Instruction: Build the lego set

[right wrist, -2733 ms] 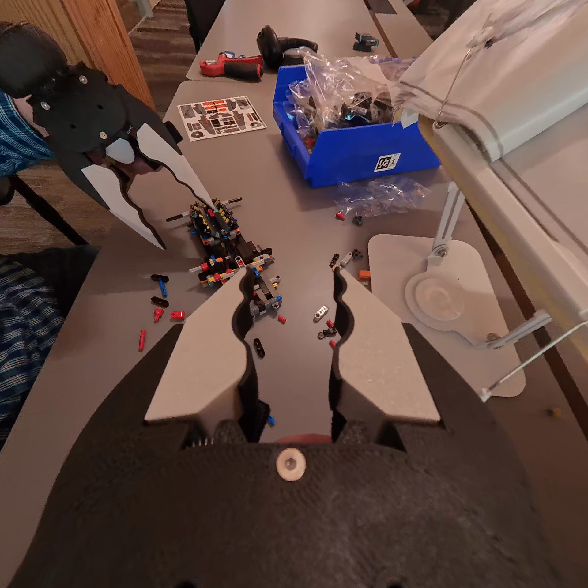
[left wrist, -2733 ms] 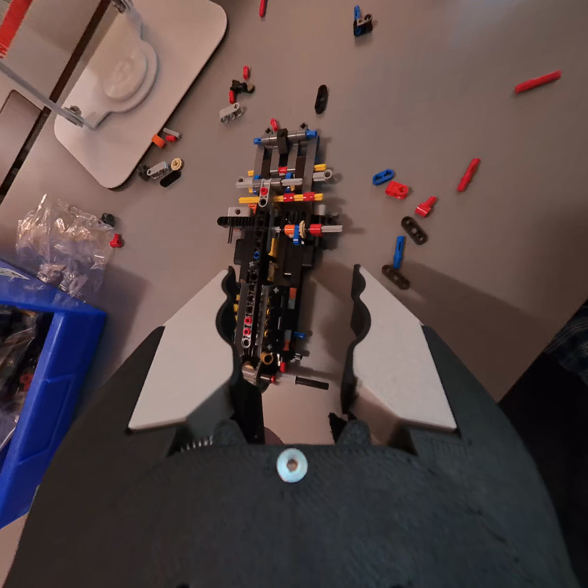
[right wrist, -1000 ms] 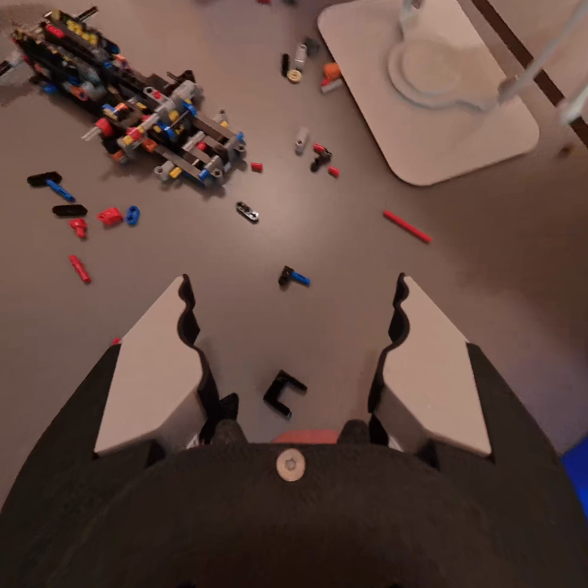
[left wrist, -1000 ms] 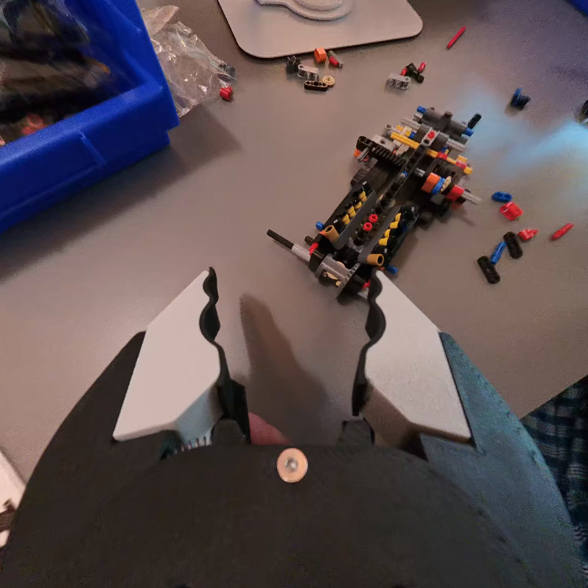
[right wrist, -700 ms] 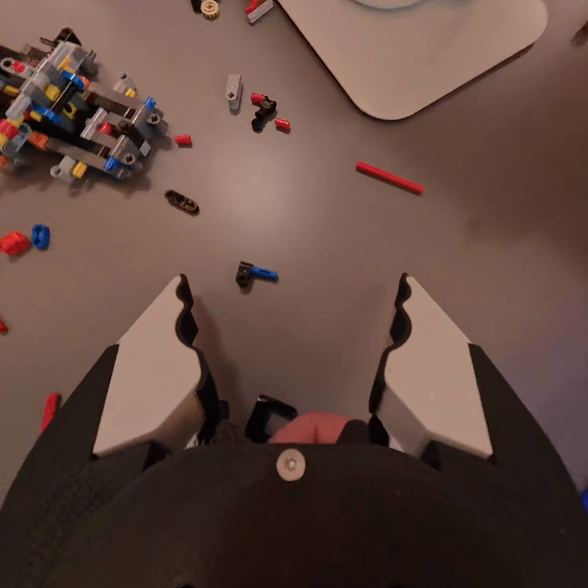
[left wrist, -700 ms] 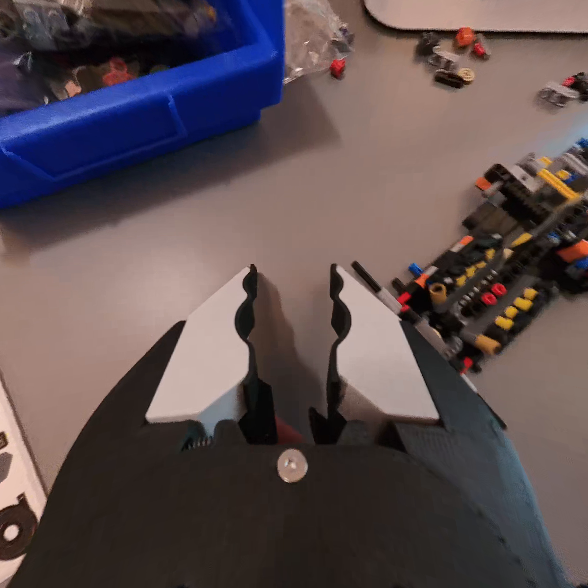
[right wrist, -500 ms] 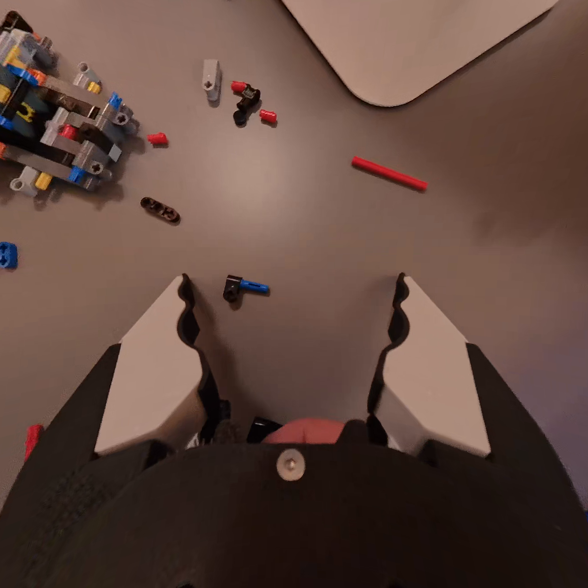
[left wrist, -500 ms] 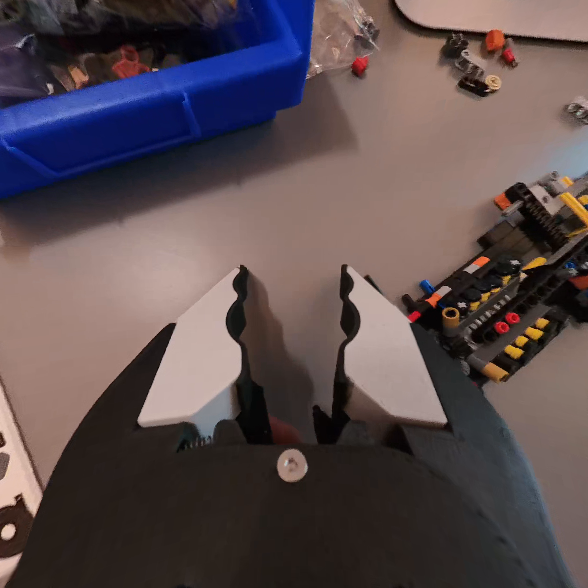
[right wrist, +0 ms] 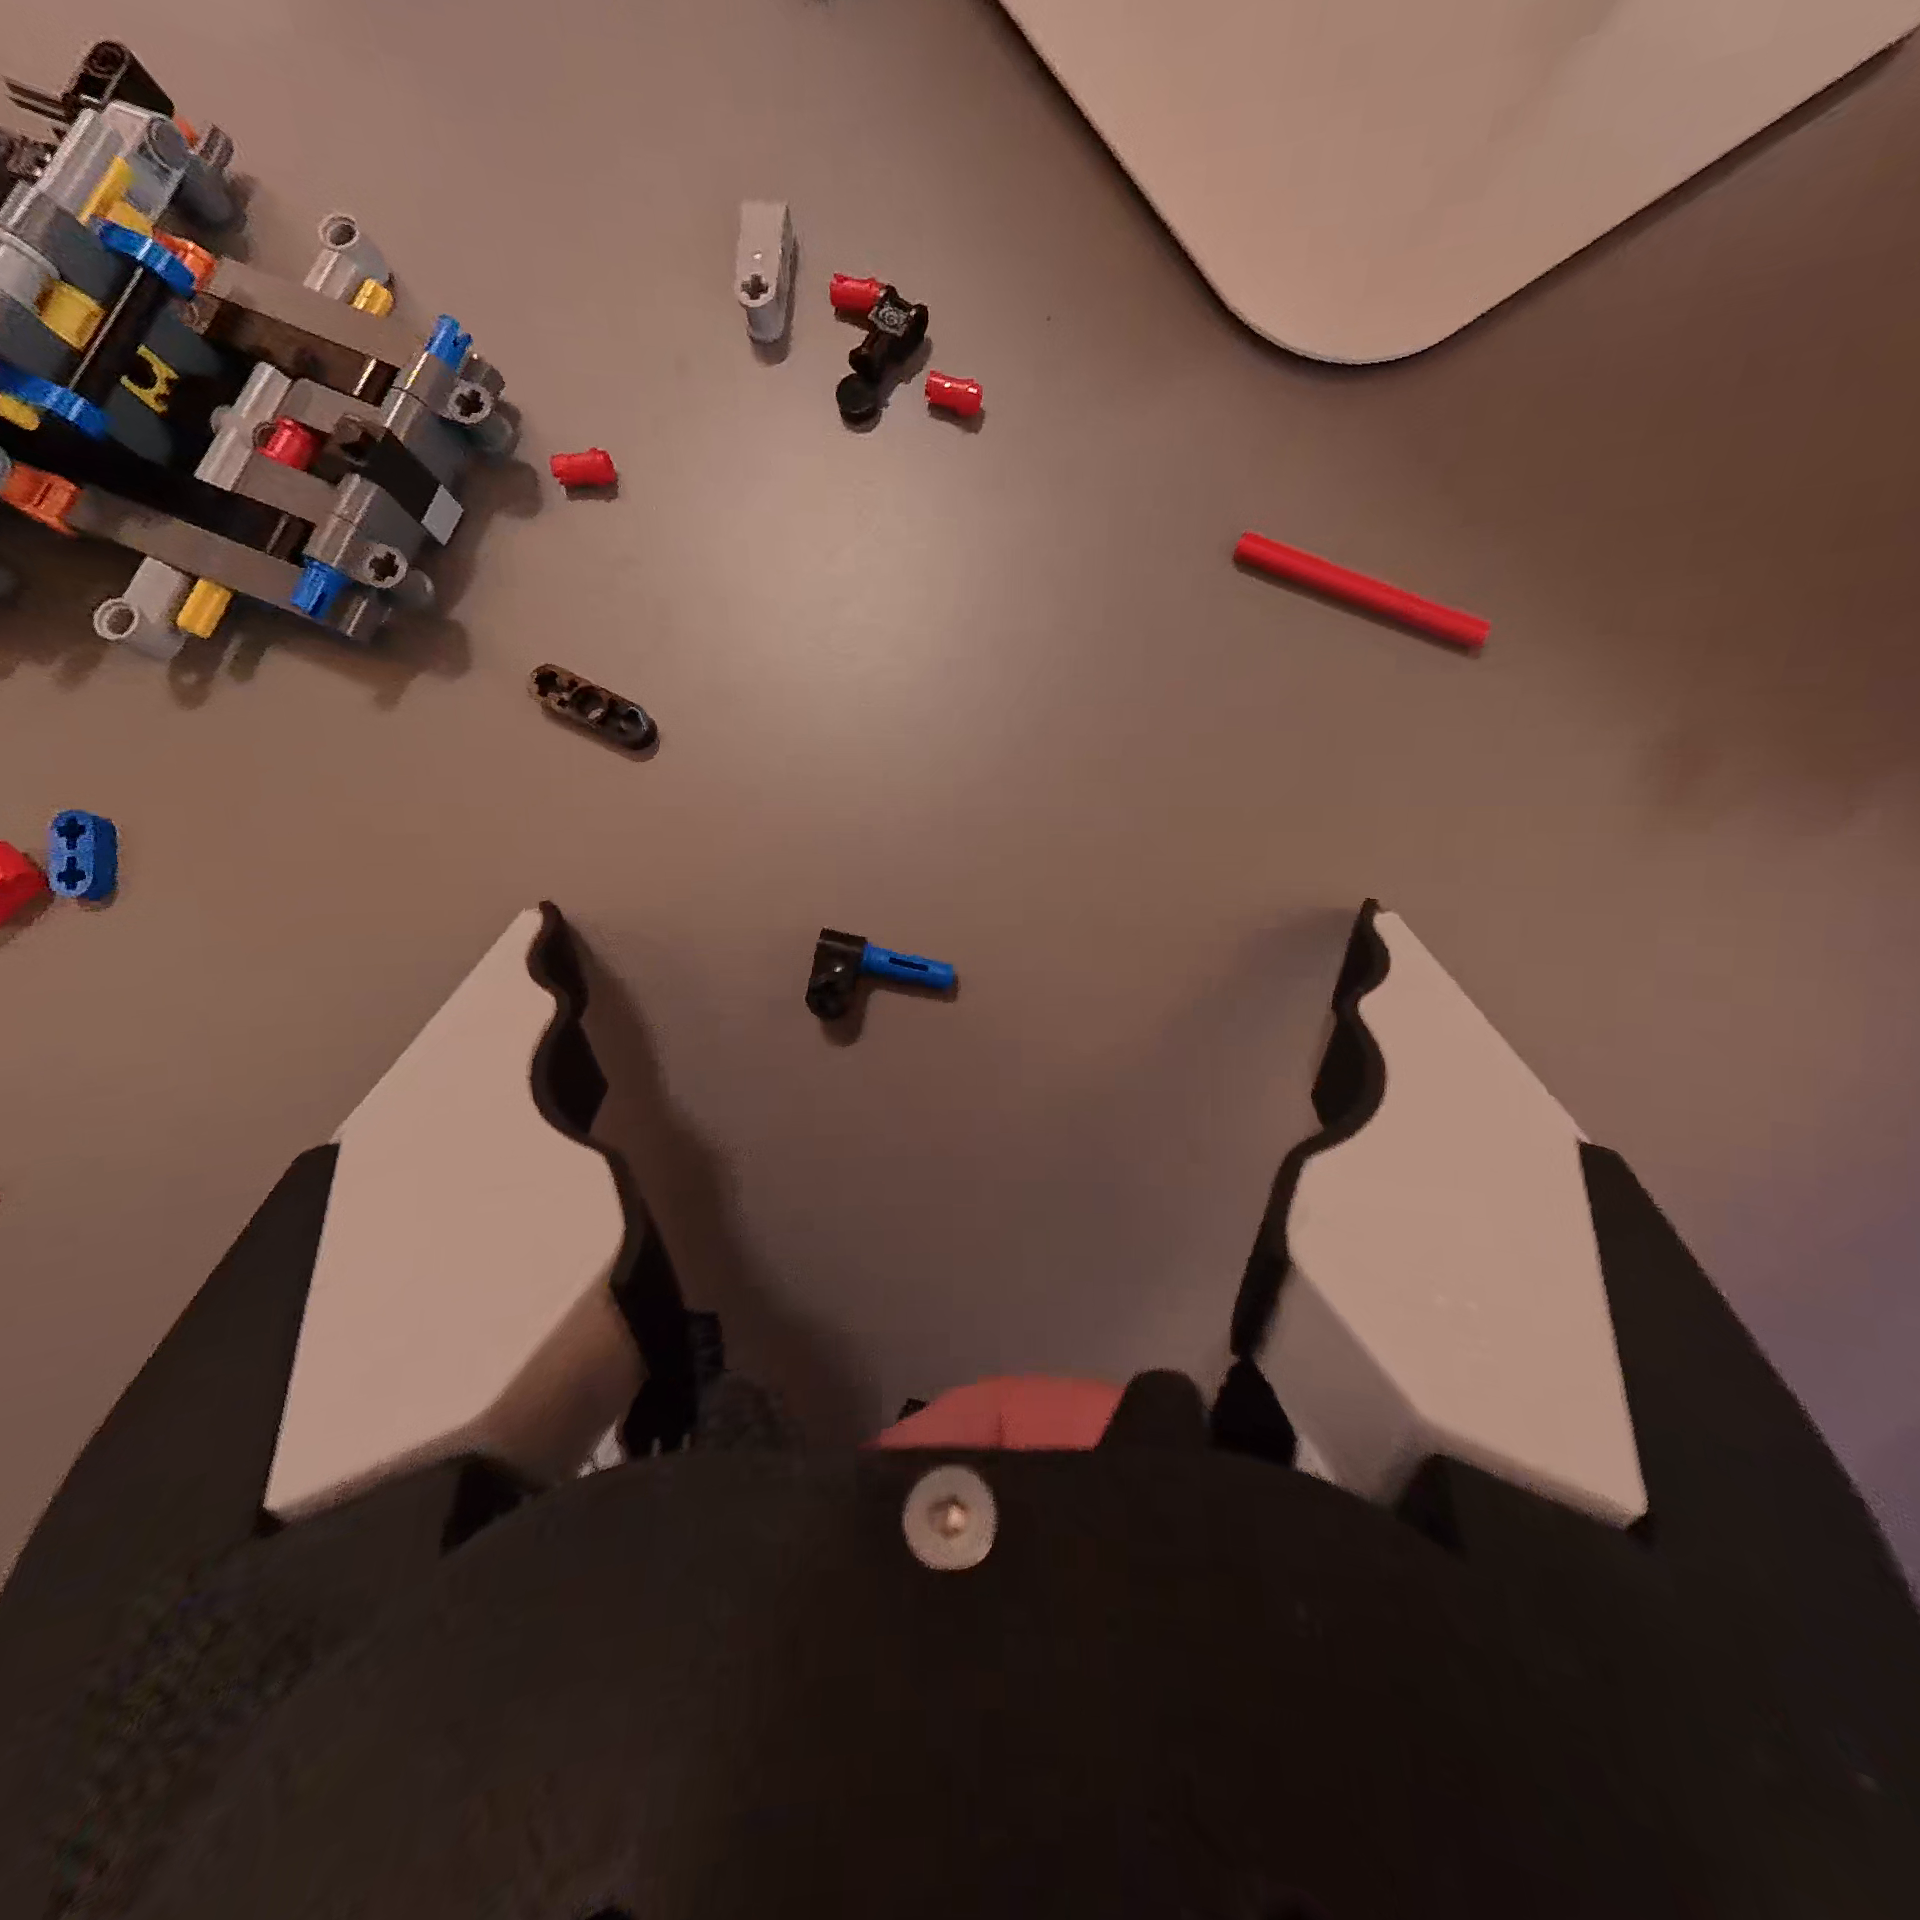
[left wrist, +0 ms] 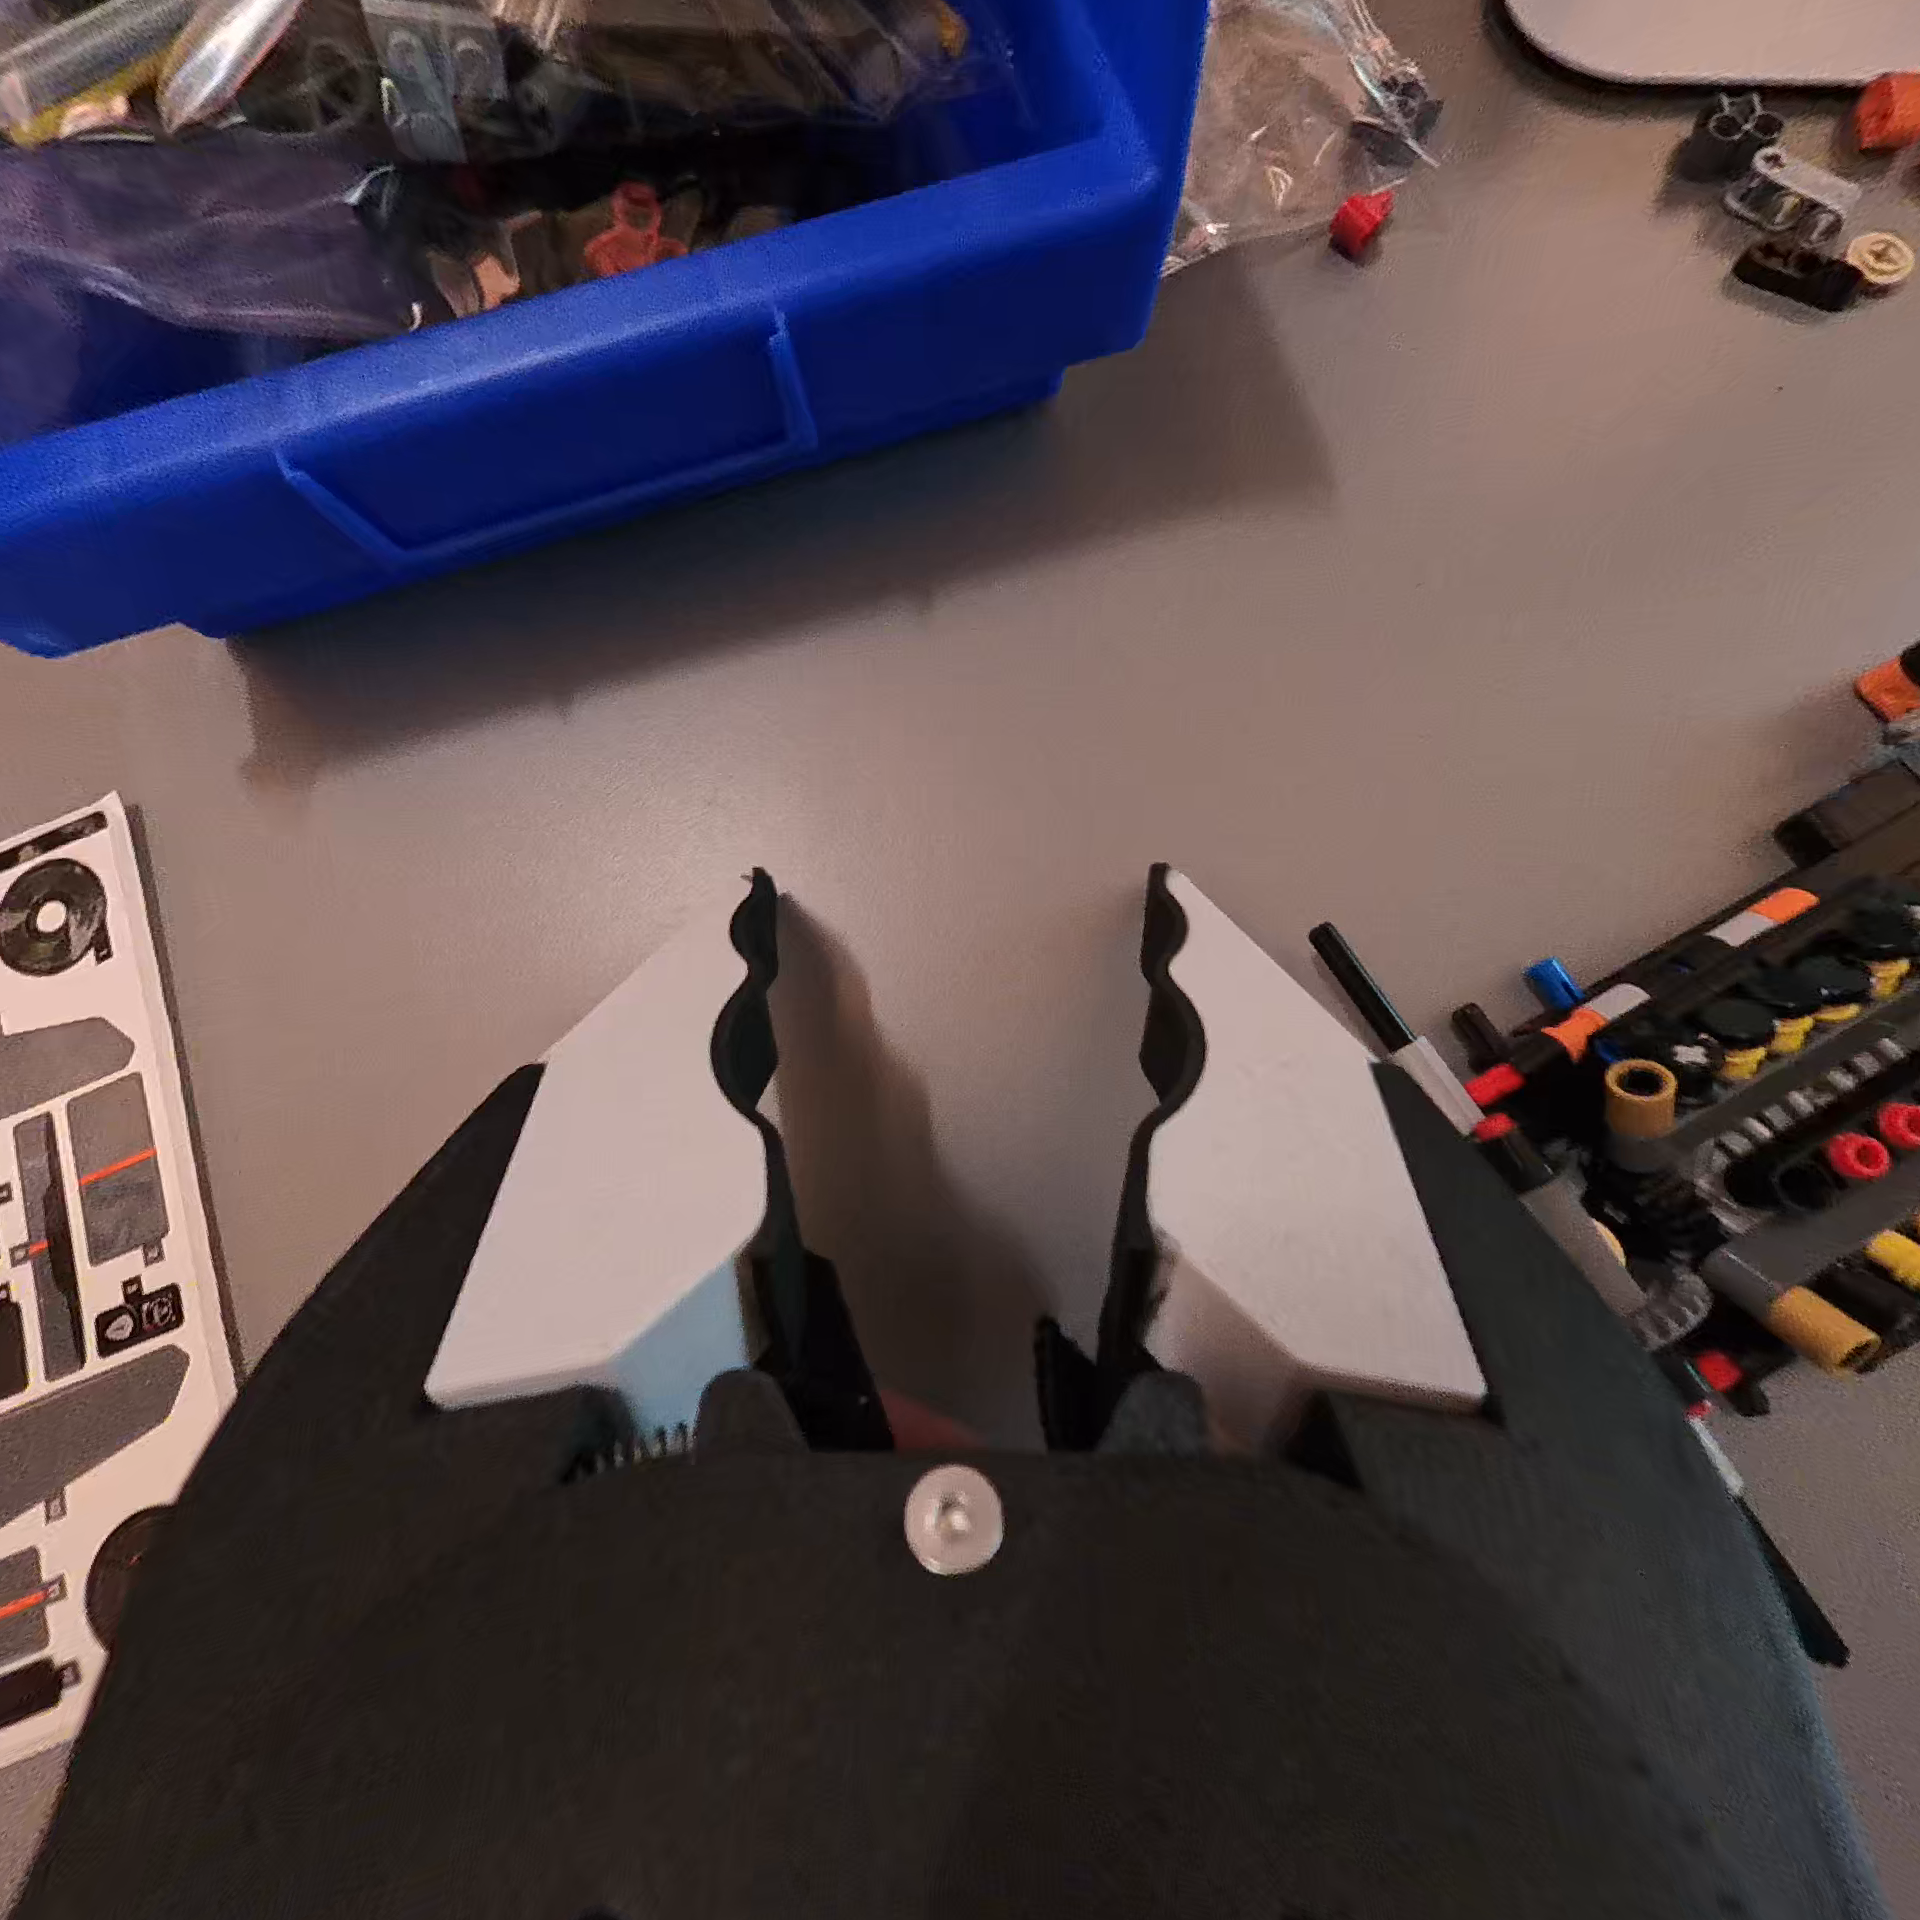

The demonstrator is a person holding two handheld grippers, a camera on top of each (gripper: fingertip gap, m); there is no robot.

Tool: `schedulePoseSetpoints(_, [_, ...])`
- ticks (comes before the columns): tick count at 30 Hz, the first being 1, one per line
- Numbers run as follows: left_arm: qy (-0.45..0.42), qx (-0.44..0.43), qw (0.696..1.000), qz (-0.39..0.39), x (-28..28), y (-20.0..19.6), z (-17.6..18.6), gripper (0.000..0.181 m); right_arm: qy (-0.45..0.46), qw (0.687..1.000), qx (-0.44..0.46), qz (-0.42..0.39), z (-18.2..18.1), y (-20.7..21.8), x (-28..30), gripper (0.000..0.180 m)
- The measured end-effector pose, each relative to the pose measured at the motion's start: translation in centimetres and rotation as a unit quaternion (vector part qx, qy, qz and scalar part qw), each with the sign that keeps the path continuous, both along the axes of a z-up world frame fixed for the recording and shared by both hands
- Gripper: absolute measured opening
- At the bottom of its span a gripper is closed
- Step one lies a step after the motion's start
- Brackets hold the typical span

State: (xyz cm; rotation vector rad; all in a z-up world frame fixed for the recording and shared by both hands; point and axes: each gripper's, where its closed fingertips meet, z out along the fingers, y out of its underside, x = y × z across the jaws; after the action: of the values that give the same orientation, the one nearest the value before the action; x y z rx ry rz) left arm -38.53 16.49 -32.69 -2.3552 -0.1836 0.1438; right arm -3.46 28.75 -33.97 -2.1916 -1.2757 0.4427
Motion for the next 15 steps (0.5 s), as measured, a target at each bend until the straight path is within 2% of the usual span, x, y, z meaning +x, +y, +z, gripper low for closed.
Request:
schedulePoseSetpoints(4, [0.011,0.004,1.000,0.014,-0.3,0.0,0.1,0.070,-0.002,1.000,0.011,0.003,0.1,0.0,-0.3,0.146])
schedulePoseSetpoints(7, [0.002,0.003,1.000,0.022,-0.2,-0.2,0.0,0.067,0.000,1.000,0.002,-0.003,0.0,-0.4,-0.5,0.141])
schedulePoseSetpoints(9, [-0.010,0.002,1.000,0.022,-0.2,-0.3,0.0,0.059,-0.004,1.000,0.007,-0.012,0.1,-0.1,-0.4,0.139])
schedulePoseSetpoints(10, [-0.009,0.001,1.000,0.017,-0.2,-0.4,0.0,0.060,-0.009,0.999,0.027,-0.020,0.5,0.4,-0.3,0.139])
schedulePoseSetpoints(11, [-0.008,0.004,1.000,0.004,0.0,-0.4,0.0,0.069,-0.008,0.998,0.050,-0.020,1.1,0.8,-0.2,0.131])
schedulePoseSetpoints(12, [-0.013,0.013,1.000,-0.005,0.2,-0.3,0.3,0.078,-0.002,0.998,0.061,-0.006,1.8,0.7,-0.4,0.132])
schedulePoseSetpoints(14, [-0.036,0.050,0.997,-0.036,1.2,0.1,1.6,0.079,0.034,0.998,0.050,0.018,3.1,-0.1,-1.2,0.154])
schedulePoseSetpoints(15, [-0.043,0.071,0.996,-0.045,1.4,0.2,2.6,0.079,0.057,0.997,0.042,0.020,3.8,-0.3,-1.6,0.151])
